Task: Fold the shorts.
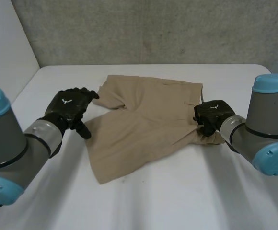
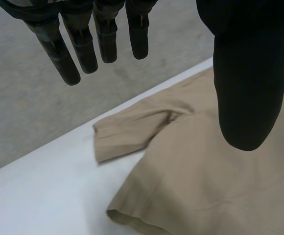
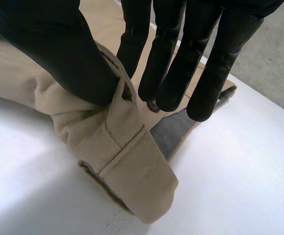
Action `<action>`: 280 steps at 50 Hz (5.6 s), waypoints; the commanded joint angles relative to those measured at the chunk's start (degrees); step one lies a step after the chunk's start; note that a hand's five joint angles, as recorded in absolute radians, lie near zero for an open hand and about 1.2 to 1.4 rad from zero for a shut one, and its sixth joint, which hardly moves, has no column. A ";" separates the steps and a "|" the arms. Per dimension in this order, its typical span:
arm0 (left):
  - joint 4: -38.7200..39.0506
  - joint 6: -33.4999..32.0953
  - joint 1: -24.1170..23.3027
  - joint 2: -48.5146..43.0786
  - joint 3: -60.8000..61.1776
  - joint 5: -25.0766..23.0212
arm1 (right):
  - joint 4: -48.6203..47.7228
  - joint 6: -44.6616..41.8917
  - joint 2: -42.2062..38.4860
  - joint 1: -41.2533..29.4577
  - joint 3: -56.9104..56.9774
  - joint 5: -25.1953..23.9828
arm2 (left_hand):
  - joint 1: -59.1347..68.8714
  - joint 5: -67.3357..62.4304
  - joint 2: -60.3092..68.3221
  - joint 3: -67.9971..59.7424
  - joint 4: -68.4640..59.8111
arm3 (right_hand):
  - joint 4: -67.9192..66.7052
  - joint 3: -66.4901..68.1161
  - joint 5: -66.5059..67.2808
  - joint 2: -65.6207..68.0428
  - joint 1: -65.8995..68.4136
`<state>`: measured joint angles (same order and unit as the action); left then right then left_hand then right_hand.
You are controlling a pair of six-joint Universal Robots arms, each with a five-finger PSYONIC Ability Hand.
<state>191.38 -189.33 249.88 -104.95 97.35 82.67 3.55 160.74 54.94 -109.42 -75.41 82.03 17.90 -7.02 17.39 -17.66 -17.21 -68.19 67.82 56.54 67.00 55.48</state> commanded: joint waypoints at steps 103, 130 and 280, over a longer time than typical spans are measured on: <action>-0.30 3.35 -18.20 -4.65 7.59 20.86 | 1.72 3.09 5.70 -0.09 -4.13 -0.90 | 22.09 -22.97 22.60 -22.33 -22.78 | -11.81 12.18 13.46 13.00 24.52; 2.69 3.35 -18.29 -9.83 7.59 23.41 | 0.84 3.00 5.70 -0.09 -5.18 -0.99 | 19.90 -20.78 20.41 -20.14 -20.59 | -11.81 12.18 13.46 13.00 24.52; -19.29 -3.68 -6.78 -7.80 -30.55 11.20 | 20.00 -2.97 12.22 6.33 19.25 -10.40 | 62.10 -62.98 62.61 -62.34 -62.79 | -11.81 12.18 13.46 13.00 24.52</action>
<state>171.62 -193.01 243.15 -103.10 67.25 95.33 24.12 157.98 74.77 -101.53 -56.08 70.51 63.59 -56.34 68.46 -68.22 -68.47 -68.30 67.78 56.54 67.15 54.09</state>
